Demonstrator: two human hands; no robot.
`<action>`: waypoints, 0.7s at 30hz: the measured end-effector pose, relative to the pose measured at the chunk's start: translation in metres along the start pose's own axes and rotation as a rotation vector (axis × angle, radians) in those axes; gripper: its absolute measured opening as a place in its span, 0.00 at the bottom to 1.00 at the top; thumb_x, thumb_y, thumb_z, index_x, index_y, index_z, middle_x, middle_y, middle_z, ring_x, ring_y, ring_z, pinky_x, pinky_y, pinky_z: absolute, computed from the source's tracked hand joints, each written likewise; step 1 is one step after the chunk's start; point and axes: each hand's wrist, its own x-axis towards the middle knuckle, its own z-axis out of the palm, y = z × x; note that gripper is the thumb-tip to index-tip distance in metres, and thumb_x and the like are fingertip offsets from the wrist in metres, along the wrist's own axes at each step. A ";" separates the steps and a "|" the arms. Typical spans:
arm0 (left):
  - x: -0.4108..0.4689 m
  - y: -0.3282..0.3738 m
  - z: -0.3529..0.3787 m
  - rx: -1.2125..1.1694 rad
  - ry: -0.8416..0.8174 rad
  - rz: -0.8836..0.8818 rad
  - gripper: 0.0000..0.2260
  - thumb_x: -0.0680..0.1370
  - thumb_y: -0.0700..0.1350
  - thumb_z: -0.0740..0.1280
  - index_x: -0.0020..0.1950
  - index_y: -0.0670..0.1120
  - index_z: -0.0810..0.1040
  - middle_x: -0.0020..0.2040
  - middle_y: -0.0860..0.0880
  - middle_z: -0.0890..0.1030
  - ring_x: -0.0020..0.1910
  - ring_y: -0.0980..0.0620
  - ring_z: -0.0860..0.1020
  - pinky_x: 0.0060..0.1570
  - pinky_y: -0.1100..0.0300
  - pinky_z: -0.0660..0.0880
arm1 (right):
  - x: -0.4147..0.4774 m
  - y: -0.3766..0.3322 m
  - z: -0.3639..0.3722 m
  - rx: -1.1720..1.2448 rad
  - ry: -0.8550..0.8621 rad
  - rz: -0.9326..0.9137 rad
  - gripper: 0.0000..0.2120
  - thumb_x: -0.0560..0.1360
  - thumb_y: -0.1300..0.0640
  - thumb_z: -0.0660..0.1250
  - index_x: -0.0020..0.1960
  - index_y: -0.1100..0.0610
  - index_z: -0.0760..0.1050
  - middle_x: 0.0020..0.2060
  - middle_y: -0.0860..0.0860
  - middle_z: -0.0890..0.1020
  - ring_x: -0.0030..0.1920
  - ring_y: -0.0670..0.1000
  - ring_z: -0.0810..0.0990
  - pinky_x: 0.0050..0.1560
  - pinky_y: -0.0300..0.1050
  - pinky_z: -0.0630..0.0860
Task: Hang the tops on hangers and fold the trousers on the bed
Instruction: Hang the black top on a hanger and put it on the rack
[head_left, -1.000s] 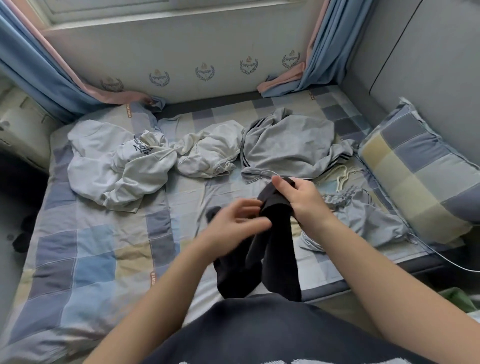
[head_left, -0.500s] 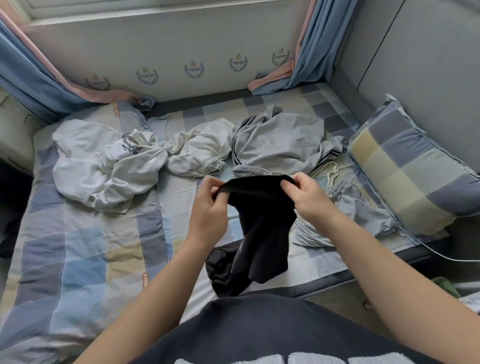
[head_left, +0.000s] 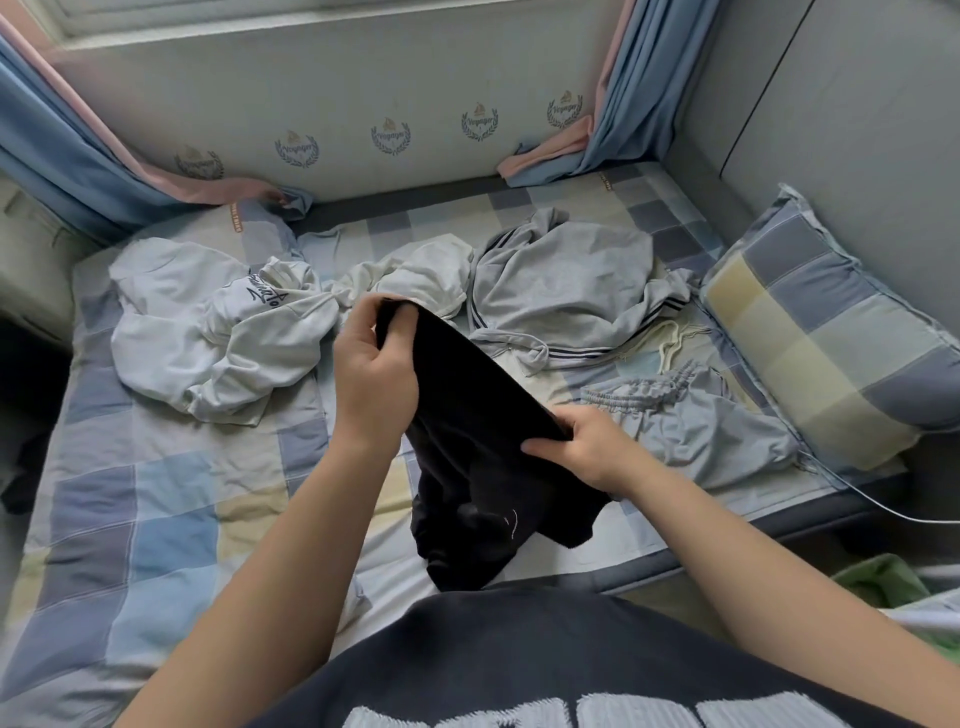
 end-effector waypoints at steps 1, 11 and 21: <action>0.003 0.001 -0.003 -0.002 0.033 0.004 0.10 0.81 0.42 0.64 0.42 0.52 0.76 0.36 0.57 0.75 0.40 0.55 0.72 0.45 0.57 0.69 | 0.003 0.009 0.001 -0.081 0.002 0.037 0.04 0.72 0.50 0.74 0.42 0.41 0.81 0.39 0.43 0.85 0.46 0.48 0.84 0.52 0.50 0.79; 0.038 -0.007 -0.043 -0.057 0.316 -0.101 0.06 0.81 0.45 0.63 0.44 0.51 0.74 0.41 0.52 0.76 0.41 0.53 0.74 0.45 0.53 0.75 | 0.006 0.064 -0.014 -0.288 0.163 0.313 0.10 0.77 0.63 0.62 0.39 0.55 0.75 0.36 0.53 0.80 0.44 0.58 0.80 0.40 0.47 0.70; -0.023 -0.027 0.005 0.216 -0.612 -0.412 0.23 0.72 0.51 0.78 0.65 0.48 0.77 0.62 0.47 0.81 0.52 0.61 0.82 0.50 0.67 0.77 | 0.012 -0.063 -0.008 0.622 0.190 0.156 0.03 0.83 0.63 0.61 0.52 0.59 0.73 0.42 0.56 0.82 0.39 0.54 0.84 0.39 0.52 0.82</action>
